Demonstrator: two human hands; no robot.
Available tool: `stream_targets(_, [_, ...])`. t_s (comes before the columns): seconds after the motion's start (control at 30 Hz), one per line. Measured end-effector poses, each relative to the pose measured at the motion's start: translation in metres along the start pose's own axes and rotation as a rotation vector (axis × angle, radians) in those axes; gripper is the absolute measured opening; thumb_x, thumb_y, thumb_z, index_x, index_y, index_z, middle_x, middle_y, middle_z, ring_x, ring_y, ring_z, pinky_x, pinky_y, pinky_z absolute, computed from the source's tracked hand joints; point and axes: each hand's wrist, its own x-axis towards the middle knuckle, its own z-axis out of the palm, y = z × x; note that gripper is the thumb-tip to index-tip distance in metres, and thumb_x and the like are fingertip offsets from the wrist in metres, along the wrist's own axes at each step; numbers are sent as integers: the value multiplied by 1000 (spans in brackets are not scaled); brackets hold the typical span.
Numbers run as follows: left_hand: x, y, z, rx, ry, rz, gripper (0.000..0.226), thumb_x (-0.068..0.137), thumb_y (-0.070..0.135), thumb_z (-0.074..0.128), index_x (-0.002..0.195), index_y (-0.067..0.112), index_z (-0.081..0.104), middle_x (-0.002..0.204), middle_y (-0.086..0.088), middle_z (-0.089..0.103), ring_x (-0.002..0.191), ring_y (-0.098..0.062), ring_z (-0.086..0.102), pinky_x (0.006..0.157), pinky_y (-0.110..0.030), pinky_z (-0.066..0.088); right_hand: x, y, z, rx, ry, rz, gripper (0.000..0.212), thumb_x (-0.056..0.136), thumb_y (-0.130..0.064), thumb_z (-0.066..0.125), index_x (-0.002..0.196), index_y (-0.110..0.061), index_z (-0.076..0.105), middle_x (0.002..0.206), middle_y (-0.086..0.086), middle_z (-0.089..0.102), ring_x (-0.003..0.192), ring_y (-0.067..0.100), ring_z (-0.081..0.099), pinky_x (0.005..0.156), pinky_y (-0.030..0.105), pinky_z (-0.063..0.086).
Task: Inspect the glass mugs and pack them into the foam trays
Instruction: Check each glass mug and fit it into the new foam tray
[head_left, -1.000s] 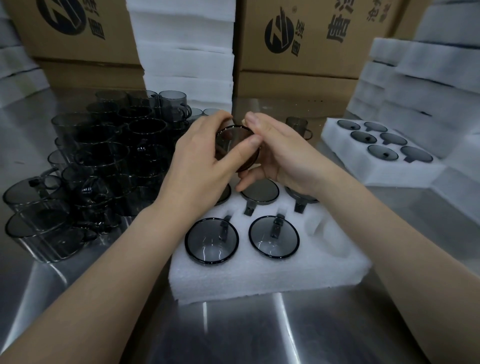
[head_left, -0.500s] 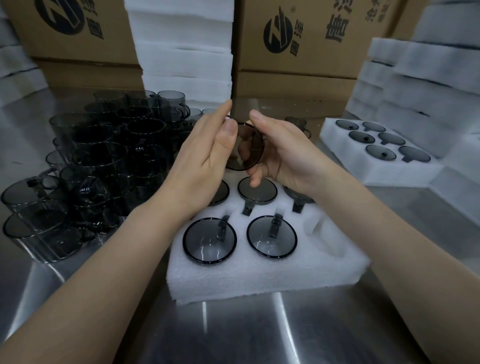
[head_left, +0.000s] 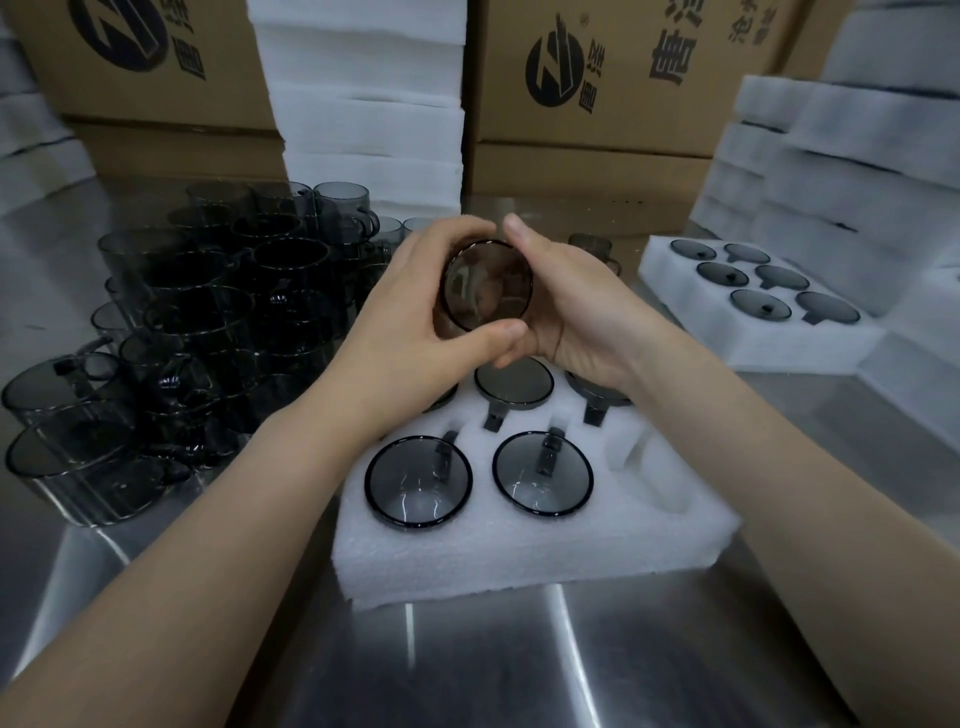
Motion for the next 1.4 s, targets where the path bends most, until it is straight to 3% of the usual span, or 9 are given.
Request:
stream_targets(0.2, [-5, 2, 0, 9, 146, -15, 41, 75, 41, 73, 111, 29, 58, 103, 5, 67, 100, -11, 62, 88, -33, 51, -1, 1, -1, -72, -60, -4, 39, 99, -39, 47, 121, -10, 59, 103, 17, 64, 75, 24, 65, 56, 32, 58])
stream_targets(0.37, [-4, 2, 1, -13, 182, 34, 26, 88, 30, 64, 114, 27, 63, 106, 11, 67, 100, -2, 61, 89, -23, 48, -1, 2, -2, -43, -63, -14, 39, 98, -34, 49, 121, -4, 55, 103, 20, 61, 78, 25, 68, 61, 35, 59])
stream_targets(0.63, [-6, 8, -4, -48, 96, 44, 42, 94, 24, 50, 135, 22, 53, 134, 1, 55, 128, -9, 49, 109, -34, 40, -4, -2, -17, -37, -37, -74, 31, 100, -24, 49, 123, -6, 58, 110, 16, 63, 96, 30, 65, 68, 38, 58])
stream_targets(0.87, [-3, 31, -3, -375, -18, -191, 77, 70, 26, 82, 140, 22, 50, 130, 6, 60, 114, -2, 61, 95, -23, 51, -13, -16, -36, 15, -255, -77, 35, 90, -23, 53, 124, -22, 65, 121, 7, 64, 105, 29, 62, 84, 46, 54])
stream_targets(0.97, [-4, 40, 2, -315, -67, -192, 53, 71, 16, 85, 119, 26, 64, 110, 10, 71, 104, 2, 64, 91, -17, 51, -20, -15, -45, -11, -278, -59, 39, 89, -19, 54, 127, -24, 61, 125, 4, 64, 114, 28, 60, 86, 45, 55])
stream_targets(1.1, [-9, 51, 14, -84, 25, -178, 76, 65, 20, 87, 133, 35, 56, 119, 16, 62, 113, 4, 56, 100, -21, 45, -27, -14, -57, -137, -126, -44, 40, 91, -23, 61, 131, -23, 55, 122, 11, 64, 108, 37, 59, 85, 44, 56])
stream_targets(1.17, [-14, 61, 23, 31, 25, -89, 75, 64, 25, 87, 130, 42, 56, 113, 16, 59, 105, 5, 53, 93, -7, 40, -32, -14, -64, -153, -57, -52, 59, 81, -35, 76, 133, -20, 53, 117, 7, 67, 100, 30, 66, 81, 40, 57])
stream_targets(1.27, [-17, 72, 31, 121, -18, -7, 70, 63, 33, 87, 125, 44, 56, 104, 16, 51, 93, 4, 49, 84, 3, 30, -41, -7, -71, -85, -69, -87, 84, 68, -47, 82, 137, -16, 47, 114, 3, 69, 98, 22, 69, 82, 34, 56])
stream_targets(1.4, [-20, 80, 43, 158, -188, 25, 61, 61, 39, 86, 112, 44, 53, 99, 24, 42, 91, 11, 47, 78, -5, 37, -47, 1, -81, 167, -32, -149, 76, 71, -61, 70, 130, -16, 52, 112, 7, 70, 99, 22, 69, 83, 36, 57])
